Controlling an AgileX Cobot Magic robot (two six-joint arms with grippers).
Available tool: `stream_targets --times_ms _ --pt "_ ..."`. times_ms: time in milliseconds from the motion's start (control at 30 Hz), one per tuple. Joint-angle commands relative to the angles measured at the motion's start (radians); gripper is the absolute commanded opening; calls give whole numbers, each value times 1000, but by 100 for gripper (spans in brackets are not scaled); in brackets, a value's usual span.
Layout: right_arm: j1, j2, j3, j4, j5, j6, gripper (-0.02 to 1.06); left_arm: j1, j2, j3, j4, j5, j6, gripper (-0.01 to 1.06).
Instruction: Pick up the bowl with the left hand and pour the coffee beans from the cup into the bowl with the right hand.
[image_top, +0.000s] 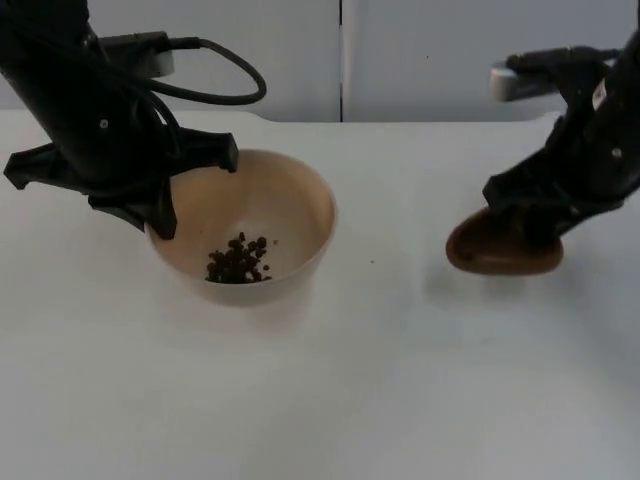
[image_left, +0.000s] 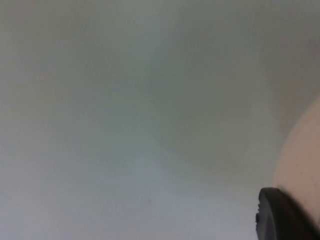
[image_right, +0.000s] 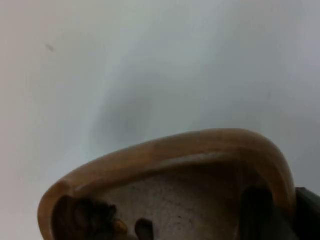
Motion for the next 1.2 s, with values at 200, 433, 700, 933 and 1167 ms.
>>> stream_targets --times_ms 200,433,700,933,1167 --pt "-22 -10 167 -1 -173 69 0 3 -2 -3 42 -36 4 0" --pt "-22 -10 219 -1 -189 101 0 3 73 -3 36 -45 29 0" --pt "-22 -2 219 -1 -182 106 0 3 143 -3 41 -71 29 0" --pt "-22 30 219 2 -175 110 0 3 158 -3 43 -78 48 0" --pt "-20 30 219 2 -180 111 0 3 158 -3 42 -77 55 0"
